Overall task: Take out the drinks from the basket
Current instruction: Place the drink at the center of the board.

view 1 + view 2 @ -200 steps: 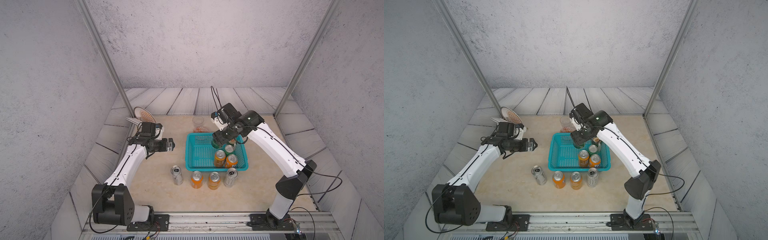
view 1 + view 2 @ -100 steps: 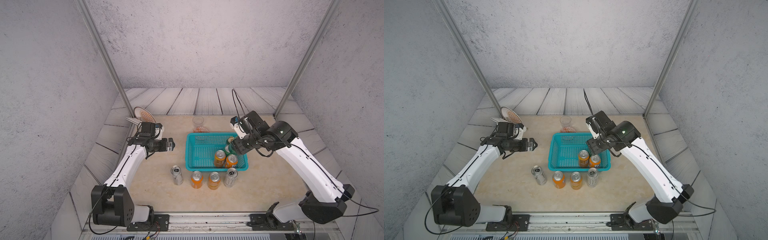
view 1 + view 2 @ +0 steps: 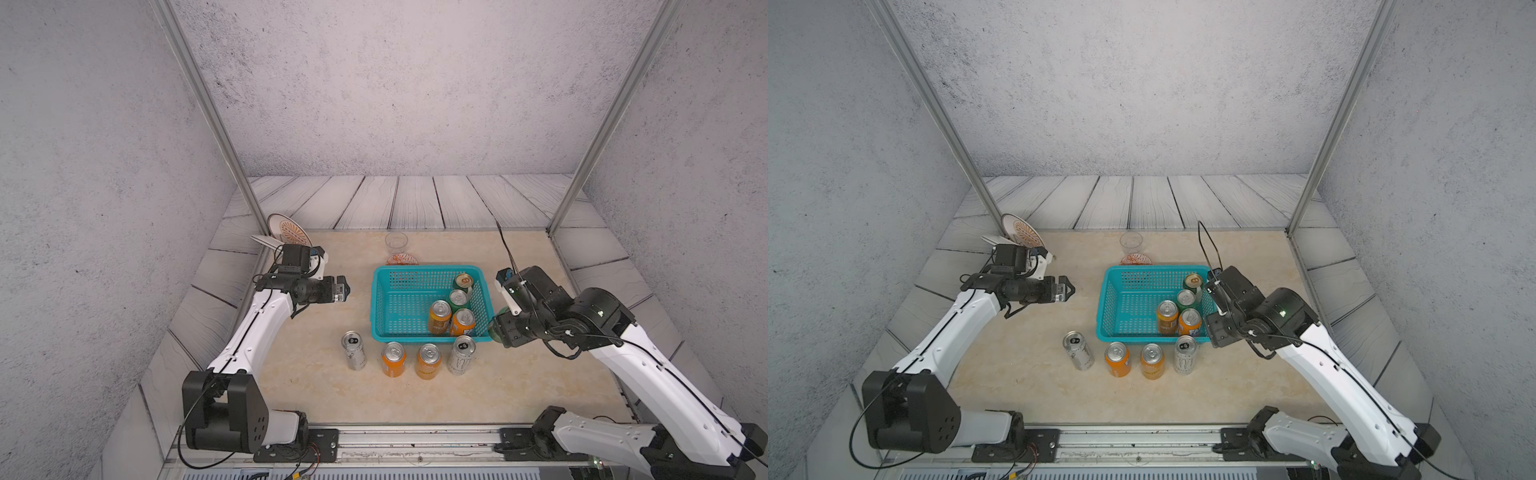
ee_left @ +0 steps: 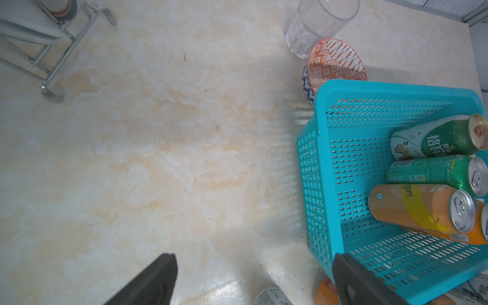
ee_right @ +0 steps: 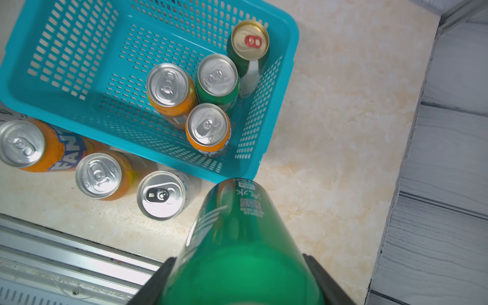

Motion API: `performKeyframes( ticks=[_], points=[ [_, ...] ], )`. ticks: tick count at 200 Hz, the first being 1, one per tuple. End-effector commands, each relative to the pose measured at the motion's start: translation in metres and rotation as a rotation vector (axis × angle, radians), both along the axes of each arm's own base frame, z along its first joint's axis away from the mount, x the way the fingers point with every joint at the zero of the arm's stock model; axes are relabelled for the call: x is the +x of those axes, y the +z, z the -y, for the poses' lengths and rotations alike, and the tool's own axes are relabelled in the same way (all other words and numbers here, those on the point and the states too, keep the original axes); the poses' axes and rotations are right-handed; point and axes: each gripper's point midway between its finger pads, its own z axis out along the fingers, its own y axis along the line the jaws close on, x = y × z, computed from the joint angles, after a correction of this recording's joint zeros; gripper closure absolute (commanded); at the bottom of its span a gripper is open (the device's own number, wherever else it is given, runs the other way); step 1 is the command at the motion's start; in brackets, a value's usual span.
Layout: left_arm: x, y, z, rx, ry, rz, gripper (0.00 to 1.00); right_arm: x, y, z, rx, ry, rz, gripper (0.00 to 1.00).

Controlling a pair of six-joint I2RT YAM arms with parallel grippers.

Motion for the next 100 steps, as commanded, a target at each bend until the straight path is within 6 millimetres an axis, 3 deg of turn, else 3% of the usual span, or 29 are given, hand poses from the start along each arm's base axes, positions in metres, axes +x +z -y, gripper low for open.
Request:
performKeyframes(
  ticks=[1, 100],
  points=[
    [0.003, 0.011, -0.002, -0.006, 0.004, 0.028, 0.01, 0.002, 0.003, 0.003, 0.067, -0.065, 0.061, 0.37],
    [0.003, 0.007, -0.003, -0.004, 0.005, 0.014, 0.01, -0.004, -0.060, 0.002, 0.086, -0.124, -0.003, 0.37]
  ],
)
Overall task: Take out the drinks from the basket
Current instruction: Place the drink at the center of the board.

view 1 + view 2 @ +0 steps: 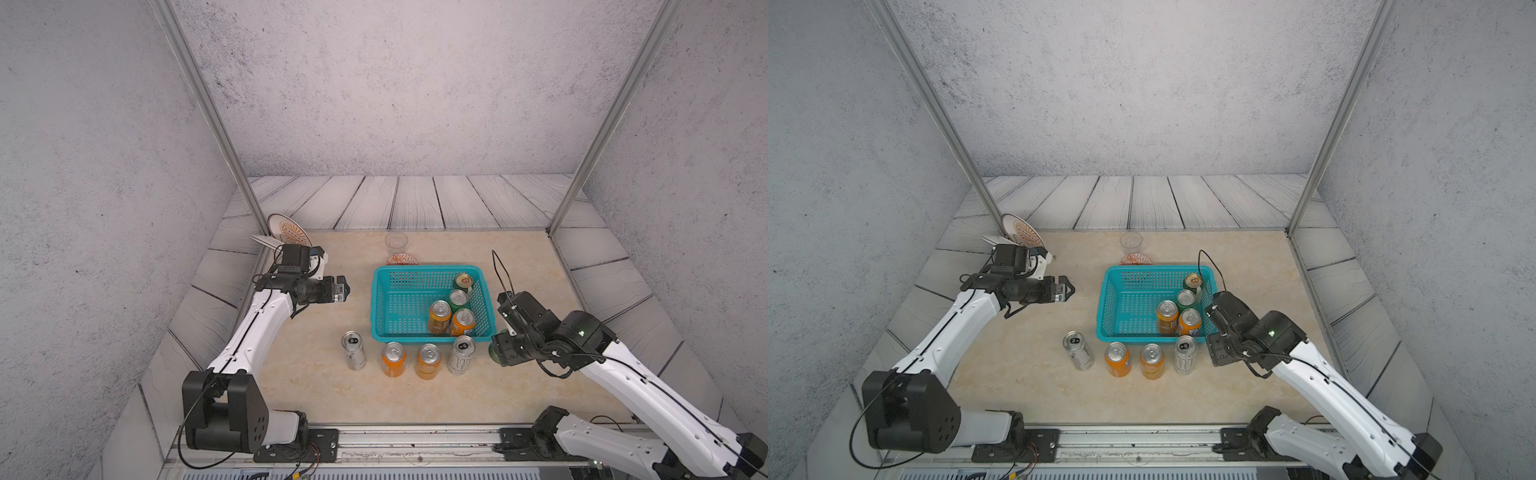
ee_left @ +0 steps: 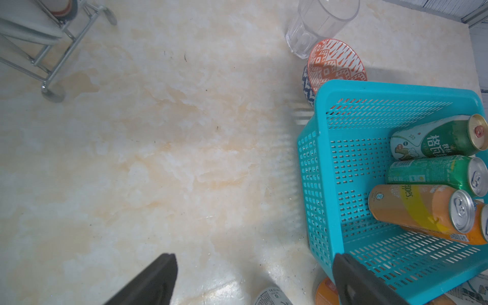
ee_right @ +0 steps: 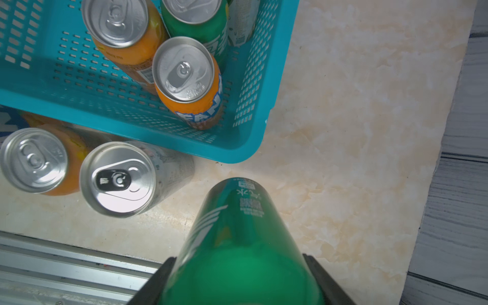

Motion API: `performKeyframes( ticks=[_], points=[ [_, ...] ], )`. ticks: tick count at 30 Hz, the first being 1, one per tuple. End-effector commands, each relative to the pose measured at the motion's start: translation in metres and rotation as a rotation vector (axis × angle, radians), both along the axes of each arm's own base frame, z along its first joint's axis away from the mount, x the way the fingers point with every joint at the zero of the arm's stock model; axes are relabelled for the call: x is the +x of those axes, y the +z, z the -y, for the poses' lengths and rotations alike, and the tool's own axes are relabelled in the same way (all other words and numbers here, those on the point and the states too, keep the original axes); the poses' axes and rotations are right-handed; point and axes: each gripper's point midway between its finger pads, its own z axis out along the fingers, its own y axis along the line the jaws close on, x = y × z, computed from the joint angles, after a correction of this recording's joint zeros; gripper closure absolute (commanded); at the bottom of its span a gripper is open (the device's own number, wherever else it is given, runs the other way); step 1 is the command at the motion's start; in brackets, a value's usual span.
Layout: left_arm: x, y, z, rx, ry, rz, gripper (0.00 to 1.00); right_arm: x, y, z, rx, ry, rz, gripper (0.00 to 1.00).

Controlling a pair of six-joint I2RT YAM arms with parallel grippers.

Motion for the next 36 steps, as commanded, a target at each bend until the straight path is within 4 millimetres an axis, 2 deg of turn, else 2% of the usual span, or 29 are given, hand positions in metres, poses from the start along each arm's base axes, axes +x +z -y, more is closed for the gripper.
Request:
performKeyframes(
  ticks=[1, 15, 36],
  points=[
    [0.003, 0.007, -0.002, -0.003, 0.003, 0.014, 0.01, 0.011, 0.006, -0.007, 0.068, -0.036, 0.073, 0.37],
    [0.004, 0.005, -0.003, -0.002, 0.006, 0.009, 0.01, 0.016, -0.036, -0.012, 0.044, -0.043, 0.032, 0.37],
    [0.004, 0.005, -0.003, -0.005, 0.005, 0.008, 0.01, 0.018, -0.064, -0.014, 0.055, -0.054, -0.019, 0.37]
  ],
)
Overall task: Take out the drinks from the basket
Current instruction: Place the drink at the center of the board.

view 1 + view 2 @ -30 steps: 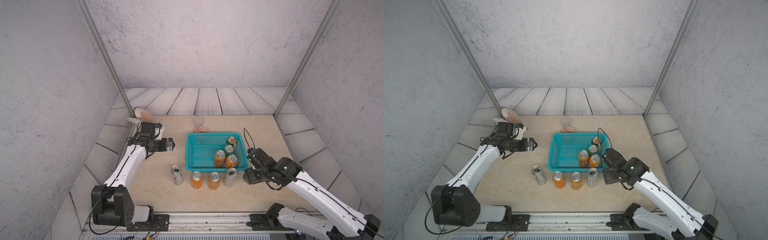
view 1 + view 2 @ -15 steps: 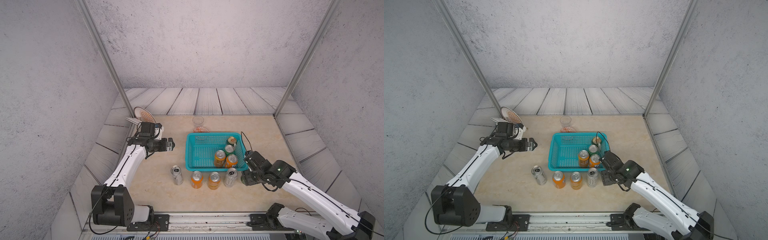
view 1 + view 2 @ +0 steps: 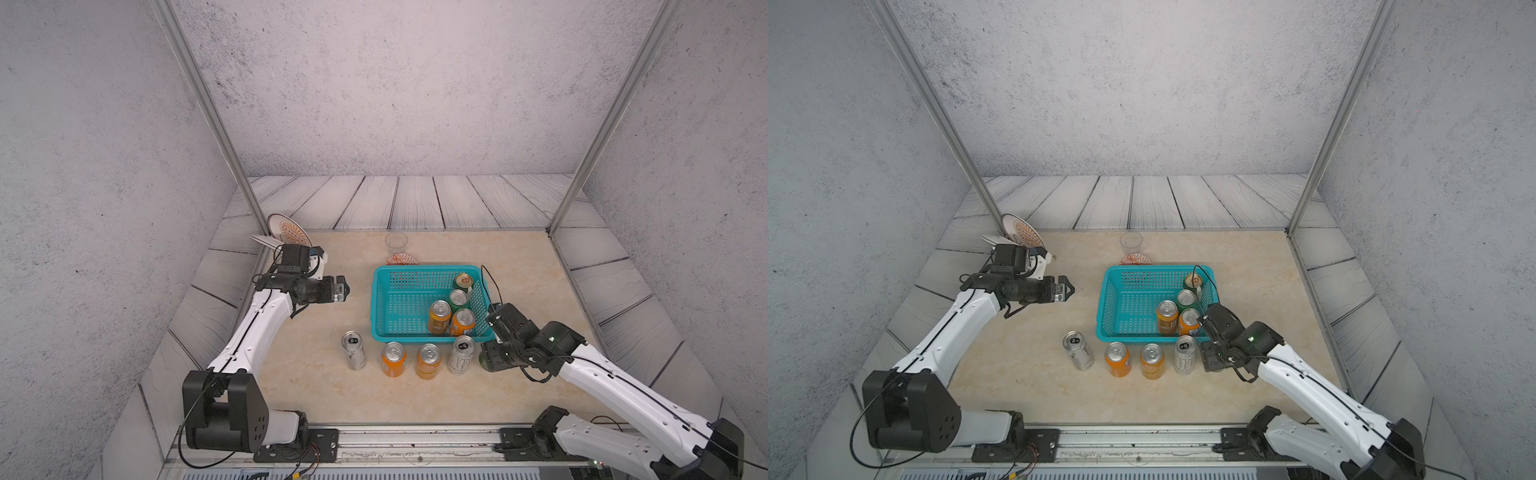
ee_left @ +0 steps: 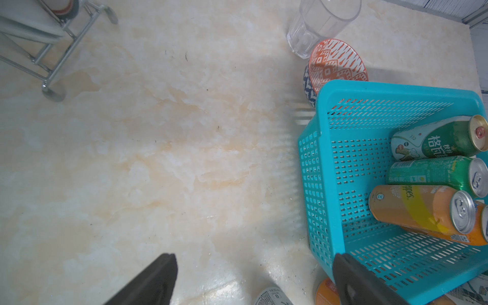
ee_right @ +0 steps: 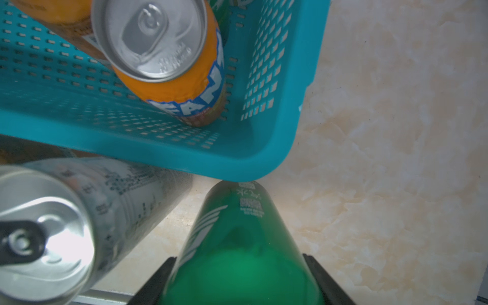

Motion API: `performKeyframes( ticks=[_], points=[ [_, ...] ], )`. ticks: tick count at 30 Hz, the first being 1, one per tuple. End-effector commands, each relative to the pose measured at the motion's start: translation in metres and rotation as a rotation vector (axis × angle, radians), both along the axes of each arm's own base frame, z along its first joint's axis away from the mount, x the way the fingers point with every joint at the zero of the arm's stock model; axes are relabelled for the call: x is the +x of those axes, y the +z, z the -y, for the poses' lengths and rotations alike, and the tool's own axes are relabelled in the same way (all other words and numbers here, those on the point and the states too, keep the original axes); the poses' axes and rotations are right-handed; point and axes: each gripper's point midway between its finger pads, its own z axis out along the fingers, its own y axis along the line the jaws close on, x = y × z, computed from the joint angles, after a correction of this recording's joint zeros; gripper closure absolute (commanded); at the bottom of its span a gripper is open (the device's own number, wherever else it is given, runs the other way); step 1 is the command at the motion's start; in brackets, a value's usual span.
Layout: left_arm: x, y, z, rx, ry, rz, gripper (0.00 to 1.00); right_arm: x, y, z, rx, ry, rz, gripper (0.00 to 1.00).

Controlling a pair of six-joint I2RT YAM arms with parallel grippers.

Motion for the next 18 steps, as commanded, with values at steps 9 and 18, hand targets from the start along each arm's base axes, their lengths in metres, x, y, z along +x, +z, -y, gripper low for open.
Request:
performKeyframes(
  ticks=[9, 18],
  points=[
    [0.004, 0.006, -0.003, -0.004, 0.007, 0.012, 0.01, 0.015, -0.046, -0.002, 0.062, -0.071, -0.072, 0.37],
    [0.004, 0.005, -0.004, -0.003, 0.008, 0.009, 0.01, 0.019, -0.051, -0.002, 0.056, -0.072, -0.102, 0.37]
  ],
)
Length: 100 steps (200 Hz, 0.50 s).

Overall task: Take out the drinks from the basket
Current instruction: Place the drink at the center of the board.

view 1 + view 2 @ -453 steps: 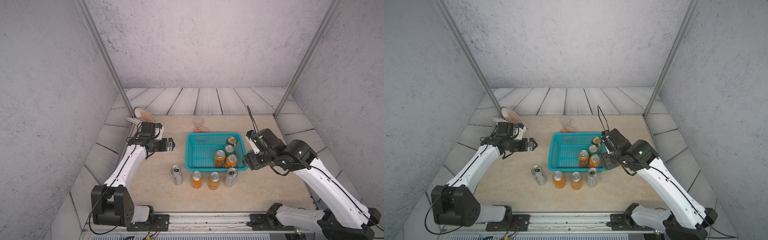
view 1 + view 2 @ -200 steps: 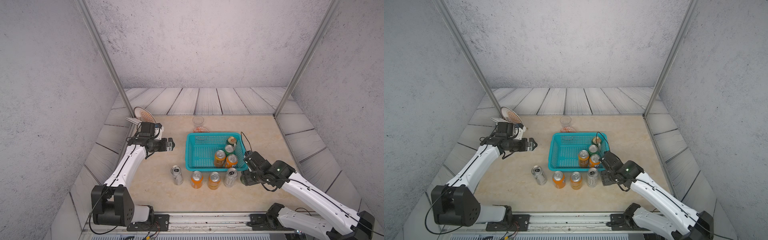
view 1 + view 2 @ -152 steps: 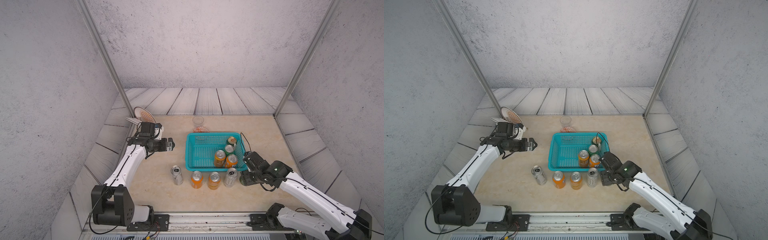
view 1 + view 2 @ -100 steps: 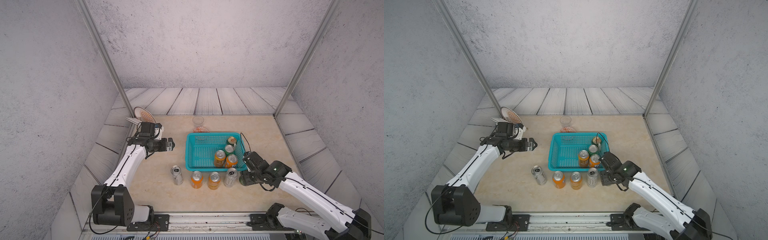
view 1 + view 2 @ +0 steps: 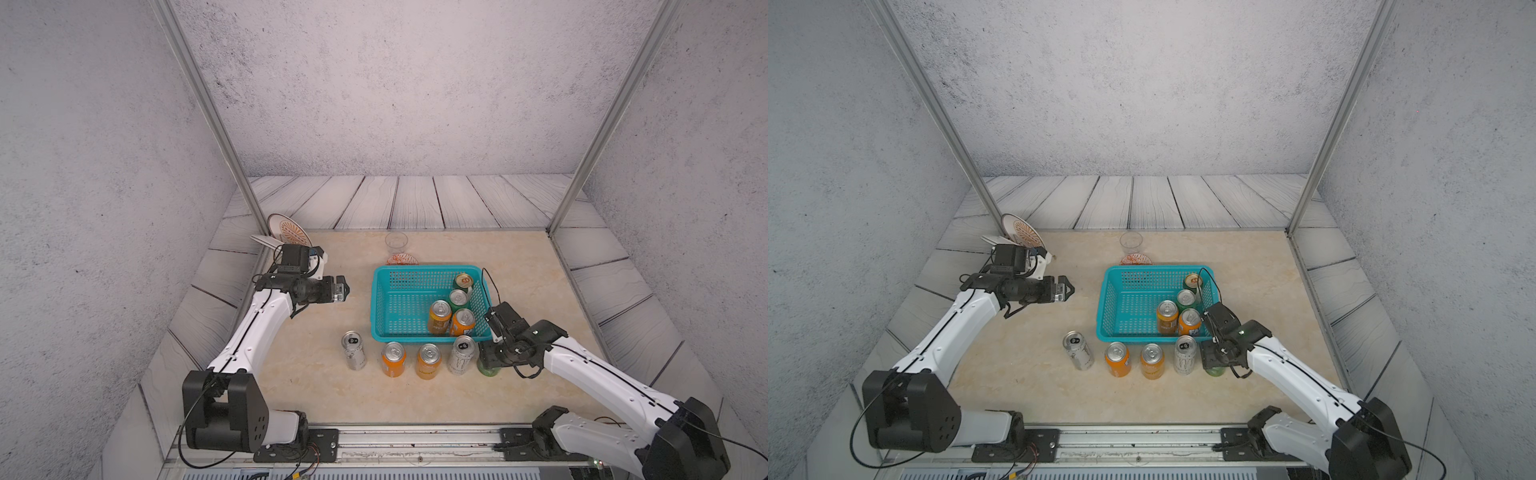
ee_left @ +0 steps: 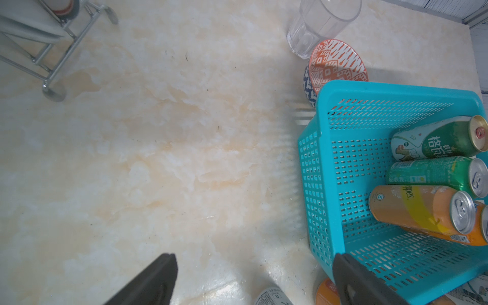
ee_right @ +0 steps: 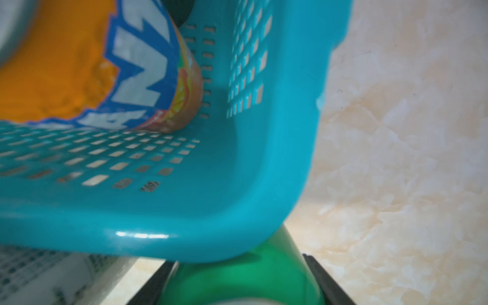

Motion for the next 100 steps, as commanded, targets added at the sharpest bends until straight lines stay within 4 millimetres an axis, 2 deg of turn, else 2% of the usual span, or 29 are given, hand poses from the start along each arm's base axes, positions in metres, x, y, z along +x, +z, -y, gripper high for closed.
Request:
performKeyframes(
  ticks=[1, 57, 100],
  points=[
    [0.0040, 0.0051, -0.0036, -0.003, 0.007, 0.009, 0.01, 0.0062, -0.0017, -0.0065, 0.023, 0.011, -0.002, 0.37],
    [0.0041, 0.0049, -0.0041, 0.000, 0.008, 0.008, 0.01, 0.0115, 0.0043, -0.0092, 0.035, 0.017, 0.014, 0.35],
    [0.0039, 0.0049, -0.0044, -0.001, 0.008, 0.008, 0.01, 0.0099, 0.0073, -0.0067, 0.026, 0.019, 0.013, 0.25]
  ],
)
